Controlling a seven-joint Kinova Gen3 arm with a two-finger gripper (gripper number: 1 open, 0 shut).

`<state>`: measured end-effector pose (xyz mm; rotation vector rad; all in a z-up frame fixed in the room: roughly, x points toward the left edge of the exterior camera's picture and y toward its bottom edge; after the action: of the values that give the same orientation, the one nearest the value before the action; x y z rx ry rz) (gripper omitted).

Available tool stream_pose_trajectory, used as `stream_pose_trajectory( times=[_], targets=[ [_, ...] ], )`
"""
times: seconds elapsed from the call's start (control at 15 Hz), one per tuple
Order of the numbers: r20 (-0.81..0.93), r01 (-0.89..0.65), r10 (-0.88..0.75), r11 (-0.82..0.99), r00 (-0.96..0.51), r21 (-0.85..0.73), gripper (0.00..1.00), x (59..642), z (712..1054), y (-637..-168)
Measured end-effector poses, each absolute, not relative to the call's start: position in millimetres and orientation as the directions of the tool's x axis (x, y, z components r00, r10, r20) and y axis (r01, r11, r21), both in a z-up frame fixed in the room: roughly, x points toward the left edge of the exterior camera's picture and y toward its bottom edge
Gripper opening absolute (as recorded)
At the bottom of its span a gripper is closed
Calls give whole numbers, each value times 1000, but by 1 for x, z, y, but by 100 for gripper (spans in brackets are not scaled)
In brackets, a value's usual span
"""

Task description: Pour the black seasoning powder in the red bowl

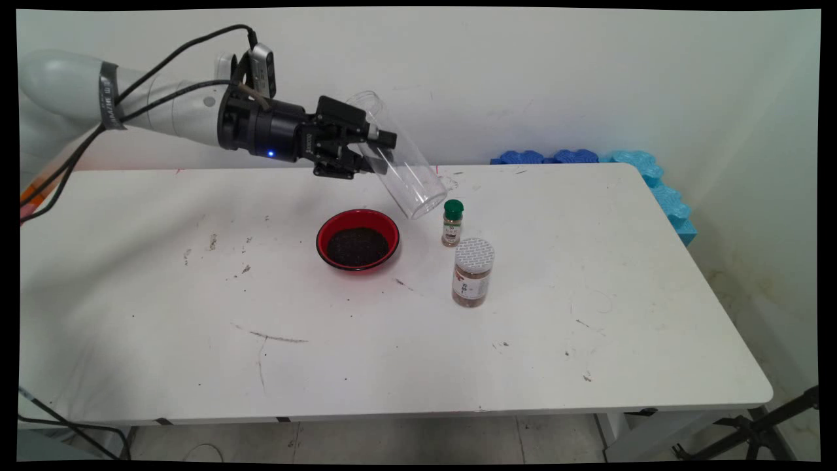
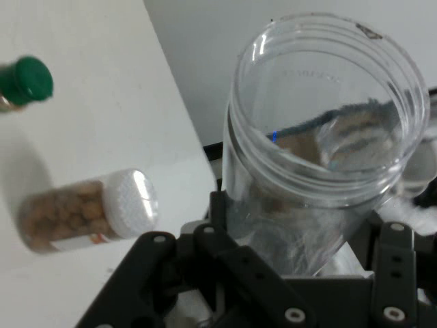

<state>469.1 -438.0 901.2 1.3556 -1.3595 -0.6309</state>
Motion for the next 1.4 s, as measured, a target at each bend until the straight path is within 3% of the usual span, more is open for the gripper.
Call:
stream_pose_trajectory(
  times=[0.53,1.4],
  targets=[
    [570,-447,-821,498,33,743,0,469,910,-438],
    [843,-402,-439,865,-312,301,0,469,921,-424]
  ],
)
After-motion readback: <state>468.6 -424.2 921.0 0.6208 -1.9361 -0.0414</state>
